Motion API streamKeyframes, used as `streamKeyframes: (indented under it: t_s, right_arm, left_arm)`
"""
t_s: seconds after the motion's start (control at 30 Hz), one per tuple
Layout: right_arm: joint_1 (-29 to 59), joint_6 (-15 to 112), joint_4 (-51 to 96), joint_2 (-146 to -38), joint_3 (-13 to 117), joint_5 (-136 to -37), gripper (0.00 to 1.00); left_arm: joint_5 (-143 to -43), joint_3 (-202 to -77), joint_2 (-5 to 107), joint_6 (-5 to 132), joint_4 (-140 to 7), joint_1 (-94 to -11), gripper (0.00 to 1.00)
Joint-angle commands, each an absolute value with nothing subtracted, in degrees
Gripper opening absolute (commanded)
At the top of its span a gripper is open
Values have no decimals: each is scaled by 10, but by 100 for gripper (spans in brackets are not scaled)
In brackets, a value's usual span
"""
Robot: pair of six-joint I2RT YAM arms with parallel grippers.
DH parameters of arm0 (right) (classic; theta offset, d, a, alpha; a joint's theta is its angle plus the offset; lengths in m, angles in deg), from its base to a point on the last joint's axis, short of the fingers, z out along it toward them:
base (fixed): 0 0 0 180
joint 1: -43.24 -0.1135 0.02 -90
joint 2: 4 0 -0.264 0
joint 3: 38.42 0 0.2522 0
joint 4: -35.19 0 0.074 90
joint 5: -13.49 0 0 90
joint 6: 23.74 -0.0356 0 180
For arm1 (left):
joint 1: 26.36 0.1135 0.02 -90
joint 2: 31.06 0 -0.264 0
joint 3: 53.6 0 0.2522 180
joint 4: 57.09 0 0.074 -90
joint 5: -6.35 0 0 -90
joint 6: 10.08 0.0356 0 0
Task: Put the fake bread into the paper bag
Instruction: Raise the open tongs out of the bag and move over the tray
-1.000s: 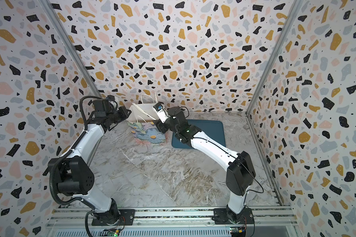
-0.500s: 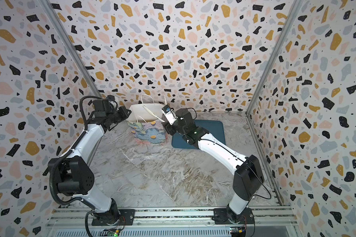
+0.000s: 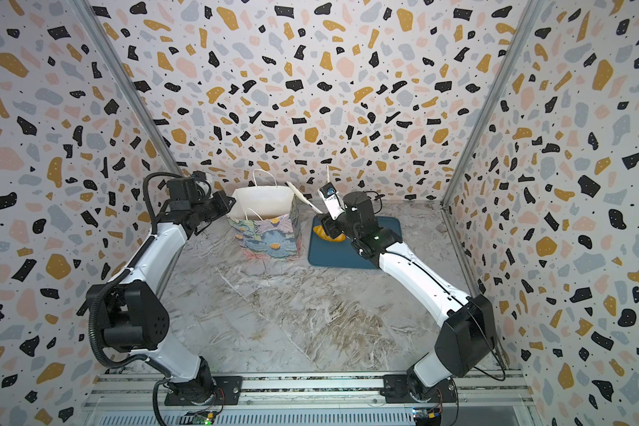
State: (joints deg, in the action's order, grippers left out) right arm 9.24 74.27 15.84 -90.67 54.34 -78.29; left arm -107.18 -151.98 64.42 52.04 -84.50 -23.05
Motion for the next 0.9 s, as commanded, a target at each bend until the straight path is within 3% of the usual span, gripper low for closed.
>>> streamKeyframes:
  t_s: [0.0, 0.87]
  right_arm:
    - [105, 758, 156, -875, 531, -784, 65]
    - [155, 799, 87, -922, 459, -791, 68]
  left_arm:
    - [-1075, -1516, 627, 528, -828, -228, 0]
    - [-1071, -1516, 625, 529, -831, -228, 0]
